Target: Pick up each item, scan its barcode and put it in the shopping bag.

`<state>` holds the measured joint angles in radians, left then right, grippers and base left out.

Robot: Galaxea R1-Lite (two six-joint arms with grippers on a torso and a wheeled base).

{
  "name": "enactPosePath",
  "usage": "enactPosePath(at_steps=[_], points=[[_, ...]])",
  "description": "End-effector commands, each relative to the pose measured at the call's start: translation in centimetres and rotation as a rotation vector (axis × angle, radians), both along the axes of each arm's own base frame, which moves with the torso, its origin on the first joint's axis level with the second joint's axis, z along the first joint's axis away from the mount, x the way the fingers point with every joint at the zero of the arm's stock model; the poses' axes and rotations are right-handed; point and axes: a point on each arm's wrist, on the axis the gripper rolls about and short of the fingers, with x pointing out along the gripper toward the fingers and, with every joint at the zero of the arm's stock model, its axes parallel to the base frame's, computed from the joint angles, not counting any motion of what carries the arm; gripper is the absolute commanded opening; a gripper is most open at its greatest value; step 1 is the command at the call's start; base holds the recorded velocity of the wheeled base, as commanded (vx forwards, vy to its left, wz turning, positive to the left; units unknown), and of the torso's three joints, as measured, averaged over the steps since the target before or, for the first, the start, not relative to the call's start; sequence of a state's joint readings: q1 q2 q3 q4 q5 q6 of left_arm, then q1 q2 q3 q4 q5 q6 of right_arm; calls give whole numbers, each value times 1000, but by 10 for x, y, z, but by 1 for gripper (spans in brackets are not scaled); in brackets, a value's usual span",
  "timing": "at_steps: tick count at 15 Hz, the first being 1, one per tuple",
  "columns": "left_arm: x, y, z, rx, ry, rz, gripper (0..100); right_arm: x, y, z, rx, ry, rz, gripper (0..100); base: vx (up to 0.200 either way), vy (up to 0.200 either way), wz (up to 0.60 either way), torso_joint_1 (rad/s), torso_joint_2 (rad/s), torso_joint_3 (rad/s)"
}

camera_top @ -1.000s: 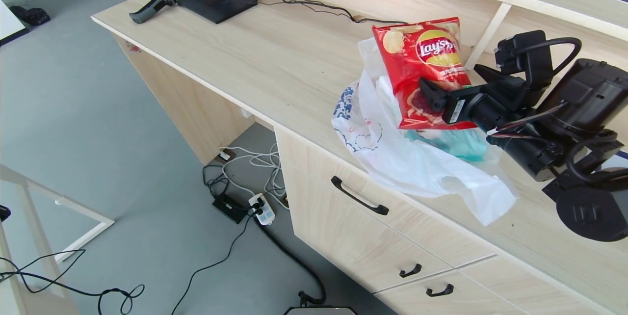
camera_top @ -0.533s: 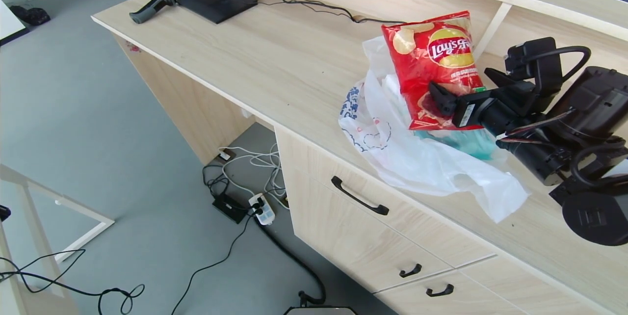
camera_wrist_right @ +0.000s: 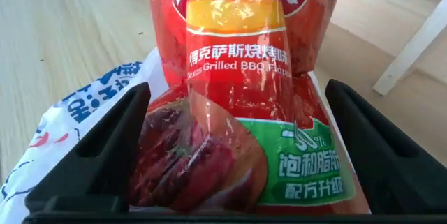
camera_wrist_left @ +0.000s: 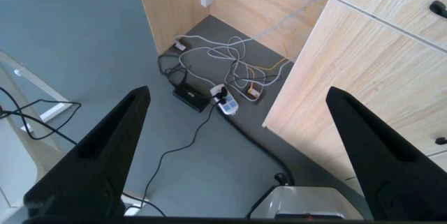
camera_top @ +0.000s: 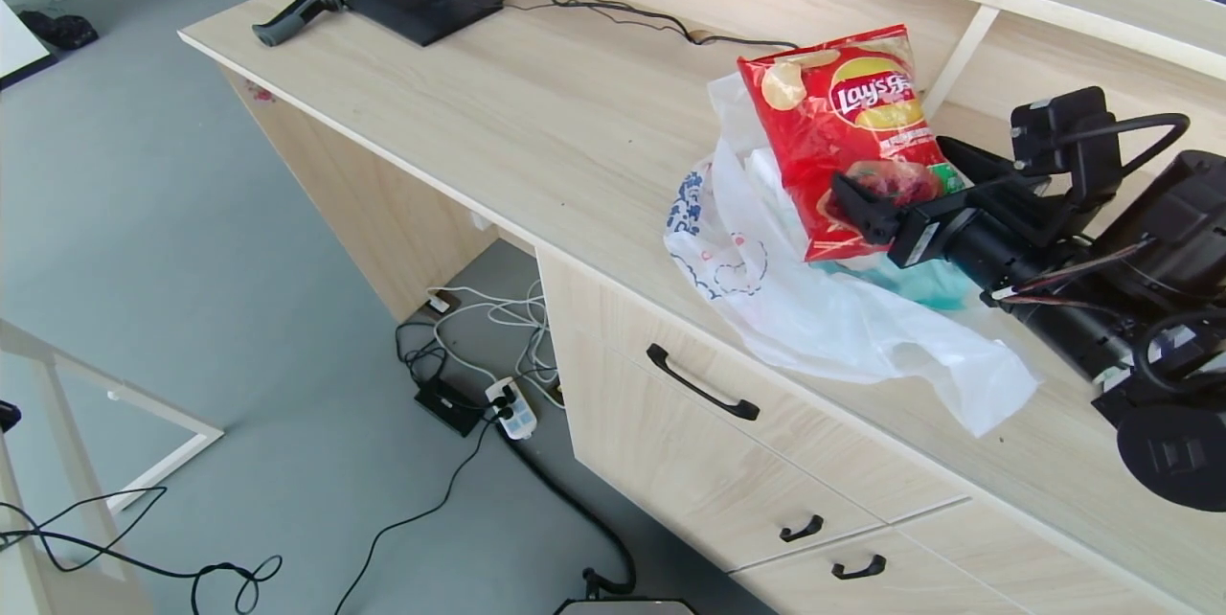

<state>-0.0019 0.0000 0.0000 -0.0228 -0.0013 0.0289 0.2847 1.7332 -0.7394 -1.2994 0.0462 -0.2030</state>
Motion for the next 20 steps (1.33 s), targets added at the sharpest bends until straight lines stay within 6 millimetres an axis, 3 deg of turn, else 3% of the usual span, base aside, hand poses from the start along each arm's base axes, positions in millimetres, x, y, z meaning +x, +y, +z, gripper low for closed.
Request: enactPosePath(at_steps=[1, 4, 6, 7, 9, 10, 13, 16, 20], points=[[0, 0, 0, 0, 1, 0, 100, -4, -1, 7, 17, -20, 7, 100, 0, 0, 0, 0, 0, 0], [0, 0, 0, -1, 0, 0, 100, -20, -5, 23, 46, -68, 23, 100, 0, 0, 0, 0, 0, 0], [0, 0, 0, -1, 0, 0, 100, -43, -12, 30, 77, -79, 33, 100, 0, 0, 0, 0, 0, 0], [0, 0, 0, -1, 0, 0, 100, -68, -20, 34, 89, -95, 31, 100, 0, 0, 0, 0, 0, 0], [0, 0, 0, -1, 0, 0, 100, -97, -26, 34, 98, -109, 49, 100, 0, 0, 0, 0, 0, 0], [0, 0, 0, -1, 1, 0, 100, -114, -27, 27, 104, -92, 69, 100, 0, 0, 0, 0, 0, 0], [0, 0, 0, -1, 0, 0, 100, -173, -26, -24, 71, 62, 207, 100, 0, 0, 0, 0, 0, 0], [0, 0, 0, -9, -2, 0, 100, -200, -28, -66, -1, 232, 269, 100, 0, 0, 0, 0, 0, 0], [0, 0, 0, -9, 0, 0, 100, -216, -38, -88, -63, 450, 260, 100, 0, 0, 0, 0, 0, 0]])
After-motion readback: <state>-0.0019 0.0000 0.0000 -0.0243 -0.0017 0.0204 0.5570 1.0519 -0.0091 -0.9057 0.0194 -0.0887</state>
